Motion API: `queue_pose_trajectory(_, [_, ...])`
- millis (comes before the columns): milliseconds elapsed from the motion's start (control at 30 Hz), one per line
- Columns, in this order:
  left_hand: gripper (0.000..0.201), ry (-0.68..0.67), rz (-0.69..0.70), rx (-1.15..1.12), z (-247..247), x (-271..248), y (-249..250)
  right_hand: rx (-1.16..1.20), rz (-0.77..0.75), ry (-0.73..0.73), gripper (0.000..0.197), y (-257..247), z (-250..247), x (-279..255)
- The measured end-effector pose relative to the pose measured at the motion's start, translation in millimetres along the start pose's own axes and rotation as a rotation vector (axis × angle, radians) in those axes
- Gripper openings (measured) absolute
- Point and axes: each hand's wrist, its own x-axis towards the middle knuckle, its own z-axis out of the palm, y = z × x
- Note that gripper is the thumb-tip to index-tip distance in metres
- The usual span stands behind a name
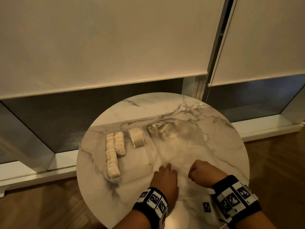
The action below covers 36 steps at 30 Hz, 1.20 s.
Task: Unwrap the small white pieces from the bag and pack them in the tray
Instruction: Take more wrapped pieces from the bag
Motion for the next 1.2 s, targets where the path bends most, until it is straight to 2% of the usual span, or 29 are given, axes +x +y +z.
queue_pose_trajectory(167, [0.065,0.190,-0.055,-0.093,-19,-3,-5,-0.038,-0.065,0.001,0.046,-10,4,2])
queue_pose_trajectory(300, [0.081,0.290,-0.055,-0.180,-50,-13,-12,0.146,-0.247,-0.005,0.071,-29,-13,-1])
queue_pose_trajectory(400, [0.090,0.269,-0.065,-0.211,-65,-19,-15,0.397,-0.301,0.056,0.063,-41,-28,11])
queue_pose_trajectory(500, [0.101,0.180,-0.083,-0.220,-65,-22,-16,0.818,-0.193,0.078,0.035,-52,-38,28])
queue_pose_trajectory(600, [0.102,0.117,-0.074,-0.253,-57,-20,-17,1.176,-0.132,0.028,0.038,-52,-43,49])
queue_pose_trajectory(700, [0.105,0.109,-0.055,-0.297,-47,-19,-18,1.335,-0.160,0.019,0.037,-52,-45,68])
queue_pose_trajectory(800, [0.109,0.109,-0.055,-0.349,-47,-22,-16,1.460,-0.019,0.077,0.037,-48,-44,99])
queue_pose_trajectory(933, [0.116,0.178,-0.052,-0.524,-66,-28,-25,1.436,0.100,0.121,0.031,-49,-46,136])
queue_pose_trajectory(1000, [0.115,0.249,-0.043,-0.564,-77,-31,-31,1.414,0.173,0.175,0.038,-54,-57,144])
queue_pose_trajectory(1067, [0.116,0.300,-0.026,-0.575,-85,-33,-34,1.023,0.198,0.300,0.049,-62,-70,140])
queue_pose_trajectory(1100, [0.116,0.306,-0.021,-0.583,-89,-33,-35,0.834,0.160,0.324,0.052,-70,-71,135])
queue_pose_trajectory(1133, [0.117,0.302,-0.018,-0.593,-92,-33,-34,0.641,0.099,0.338,0.050,-77,-70,134])
queue_pose_trajectory(1200, [0.116,0.299,-0.021,-0.626,-99,-34,-33,0.447,0.034,0.275,0.041,-92,-72,135])
